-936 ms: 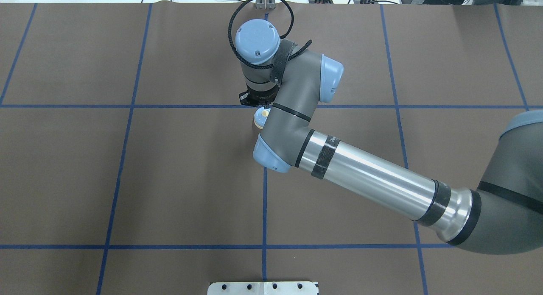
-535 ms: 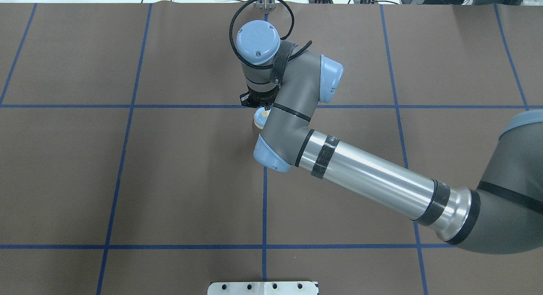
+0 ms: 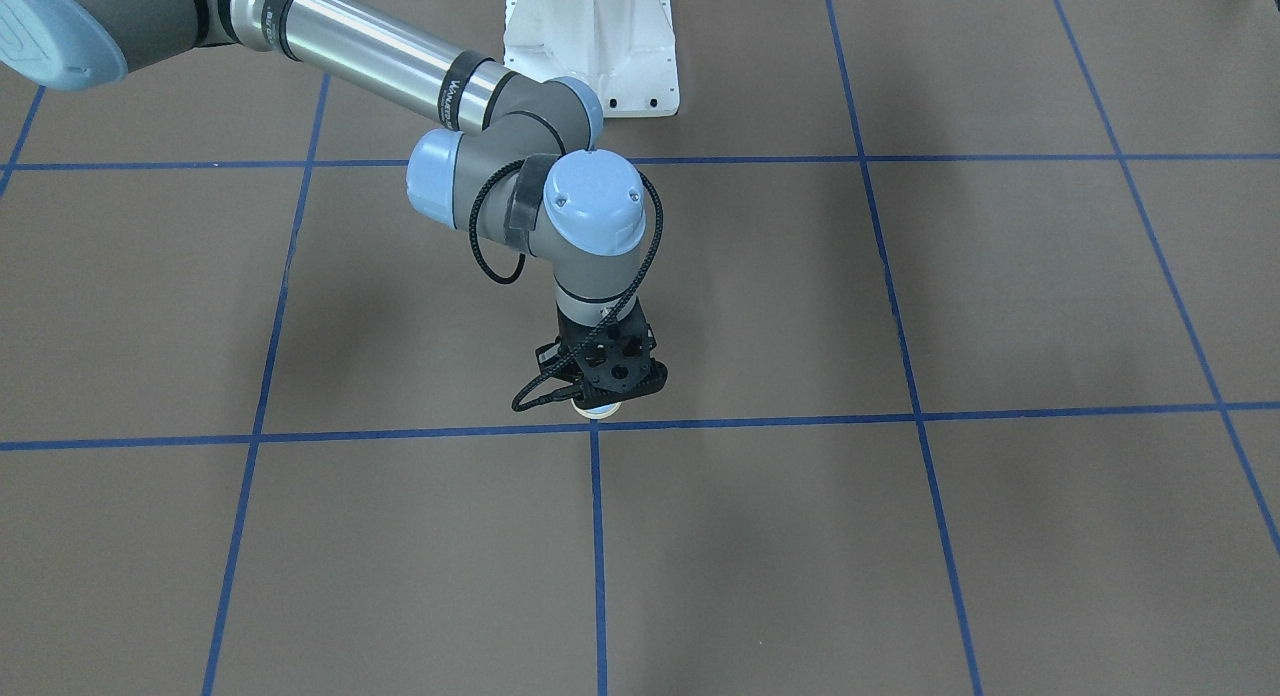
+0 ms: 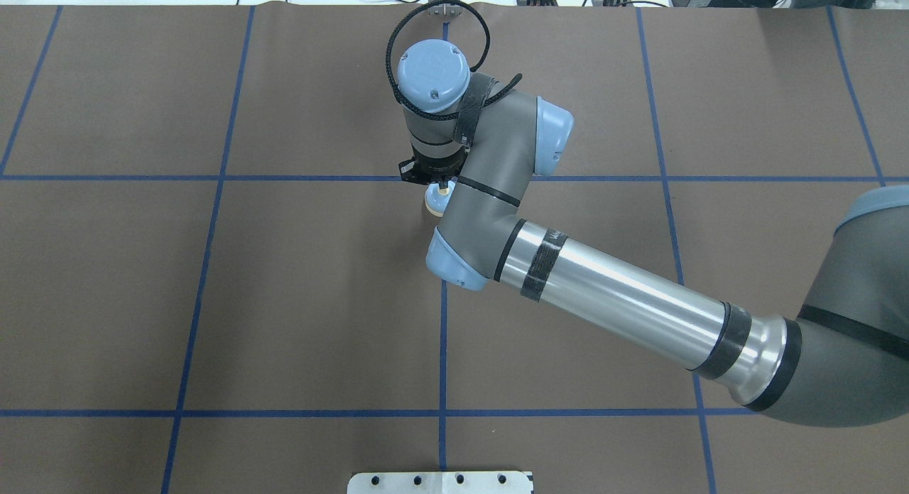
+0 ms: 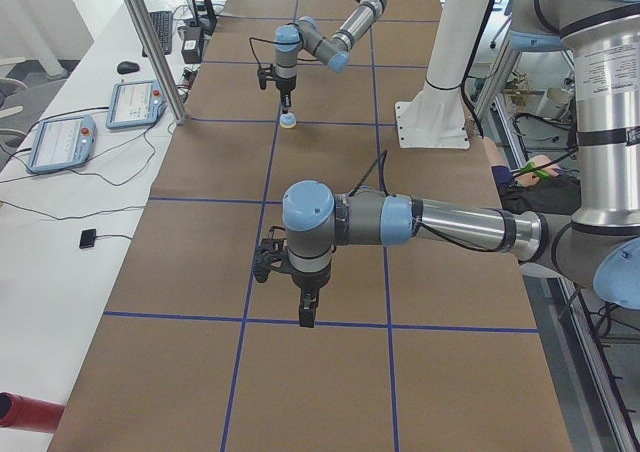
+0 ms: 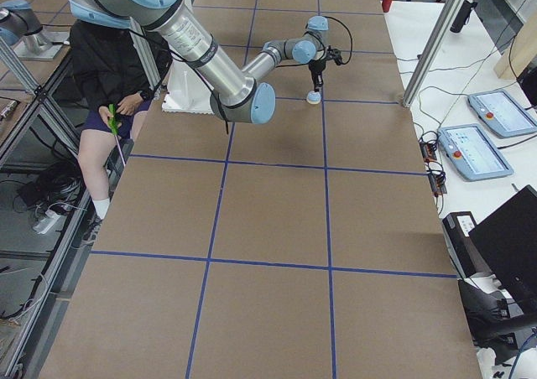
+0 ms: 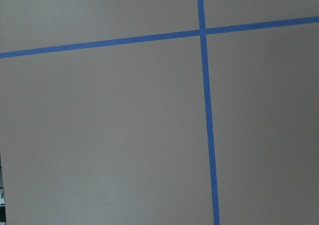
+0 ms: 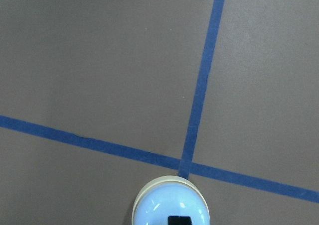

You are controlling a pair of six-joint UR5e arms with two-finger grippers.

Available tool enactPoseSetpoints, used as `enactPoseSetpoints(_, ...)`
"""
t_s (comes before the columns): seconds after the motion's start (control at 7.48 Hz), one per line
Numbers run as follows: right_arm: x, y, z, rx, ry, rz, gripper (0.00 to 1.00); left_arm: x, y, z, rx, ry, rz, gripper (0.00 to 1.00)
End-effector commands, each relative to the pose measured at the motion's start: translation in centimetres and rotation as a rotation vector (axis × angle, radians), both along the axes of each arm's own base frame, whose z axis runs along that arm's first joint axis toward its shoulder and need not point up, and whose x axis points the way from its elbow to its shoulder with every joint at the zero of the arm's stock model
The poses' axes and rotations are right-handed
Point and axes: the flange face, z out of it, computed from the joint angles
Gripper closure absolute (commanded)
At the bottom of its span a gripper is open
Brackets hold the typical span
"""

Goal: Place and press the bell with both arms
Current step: 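Press down on the bell's top button with the right gripper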

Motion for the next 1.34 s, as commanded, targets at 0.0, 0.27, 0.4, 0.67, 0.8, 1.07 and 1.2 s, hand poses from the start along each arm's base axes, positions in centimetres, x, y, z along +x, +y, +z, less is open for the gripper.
enactPoseSetpoints(0.0,-0.4,0.2,0.6,-0.004,0.006,-0.006,1.0,0.0,0.0,0.0,0.0,0.0,0.001,0.0)
enactPoseSetpoints(0.27,-0.5,0.3,0.8,-0.006,0.009,-0.007,1.0,0.0,0.0,0.0,0.0,0.0,0.001,0.0)
enactPoseSetpoints(0.4,-0.5,0.3,0.8,-0.006,0.009,-0.007,1.0,0.0,0.0,0.0,0.0,0.0,0.001,0.0)
enactPoseSetpoints(0.67,-0.4,0.3,0.1,-0.002,0.001,-0.006,1.0,0.0,0.0,0.0,0.0,0.0,0.001,0.0)
enactPoseSetpoints(0.8,0.1,0.1,-1.0,0.003,-0.016,-0.007,1.0,0.0,0.0,0.0,0.0,0.0,0.001,0.0)
enactPoseSetpoints(1.07,1.8,-0.9,-2.0,-0.005,-0.044,-0.004,1.0,0.0,0.0,0.0,-0.001,0.0,0.0,0.0)
enactPoseSetpoints(1.2,3.0,-1.9,-2.3,-0.009,-0.053,0.006,0.84,0.1,0.0,0.1,-0.003,0.0,0.0,0.0)
